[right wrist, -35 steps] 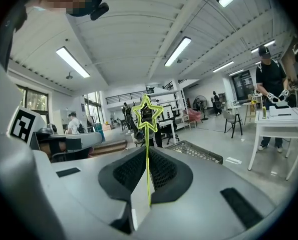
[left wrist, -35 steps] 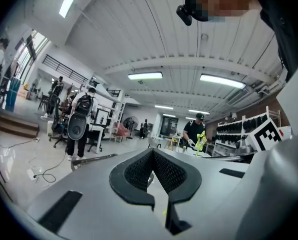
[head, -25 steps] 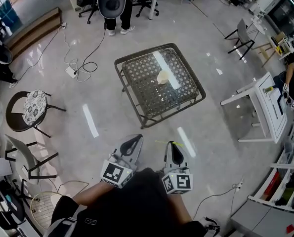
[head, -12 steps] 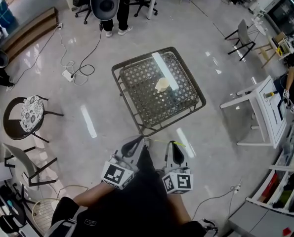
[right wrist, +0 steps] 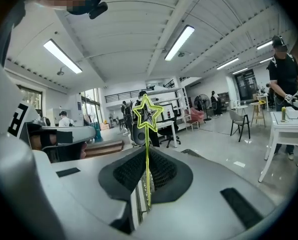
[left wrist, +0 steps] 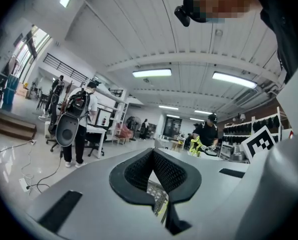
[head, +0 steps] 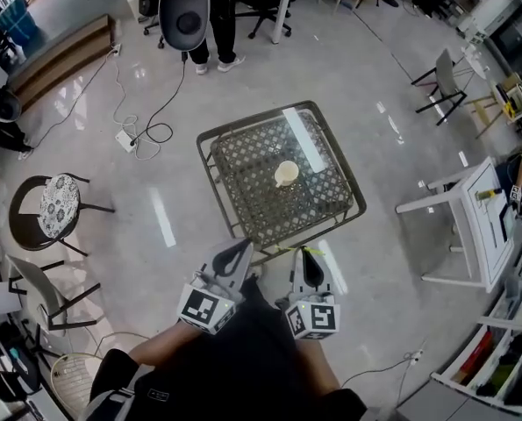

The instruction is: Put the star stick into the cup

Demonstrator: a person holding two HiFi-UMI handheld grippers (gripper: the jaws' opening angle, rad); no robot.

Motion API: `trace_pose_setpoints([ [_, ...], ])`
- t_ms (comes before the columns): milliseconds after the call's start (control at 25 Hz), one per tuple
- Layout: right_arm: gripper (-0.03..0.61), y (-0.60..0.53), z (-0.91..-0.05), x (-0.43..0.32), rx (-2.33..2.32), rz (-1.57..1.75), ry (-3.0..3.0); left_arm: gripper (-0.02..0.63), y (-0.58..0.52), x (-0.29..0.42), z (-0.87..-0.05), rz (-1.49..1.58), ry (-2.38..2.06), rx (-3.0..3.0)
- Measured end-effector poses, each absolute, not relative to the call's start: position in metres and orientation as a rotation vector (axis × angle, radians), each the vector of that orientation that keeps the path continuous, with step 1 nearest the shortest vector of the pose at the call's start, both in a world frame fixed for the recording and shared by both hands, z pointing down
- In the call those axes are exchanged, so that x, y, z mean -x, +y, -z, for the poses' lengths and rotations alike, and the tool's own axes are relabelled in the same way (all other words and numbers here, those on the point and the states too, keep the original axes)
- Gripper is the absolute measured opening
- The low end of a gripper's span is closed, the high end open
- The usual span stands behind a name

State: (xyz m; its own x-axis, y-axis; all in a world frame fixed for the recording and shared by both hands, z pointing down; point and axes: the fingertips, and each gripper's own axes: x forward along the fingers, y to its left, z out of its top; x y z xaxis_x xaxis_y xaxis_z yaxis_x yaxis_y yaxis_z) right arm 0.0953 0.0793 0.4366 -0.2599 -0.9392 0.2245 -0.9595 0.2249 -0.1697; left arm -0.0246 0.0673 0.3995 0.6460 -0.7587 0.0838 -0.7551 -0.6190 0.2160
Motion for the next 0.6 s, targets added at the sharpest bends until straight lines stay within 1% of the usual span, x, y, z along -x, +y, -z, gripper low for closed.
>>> trace_pose_setpoints([
  [320, 0.02, 0.031, -0.447, -0.113, -1.801, -0.452, -2.443, 0.015, 0.033, 0.0, -0.4, 0.001, -1.275, -2.61],
  [600, 0.02, -0.005, -0.46, -0.114, -1.82, -0.484, -2.415, 0.015, -0.011, -0.003, -0.405, -0.008, -1.261, -2.623],
])
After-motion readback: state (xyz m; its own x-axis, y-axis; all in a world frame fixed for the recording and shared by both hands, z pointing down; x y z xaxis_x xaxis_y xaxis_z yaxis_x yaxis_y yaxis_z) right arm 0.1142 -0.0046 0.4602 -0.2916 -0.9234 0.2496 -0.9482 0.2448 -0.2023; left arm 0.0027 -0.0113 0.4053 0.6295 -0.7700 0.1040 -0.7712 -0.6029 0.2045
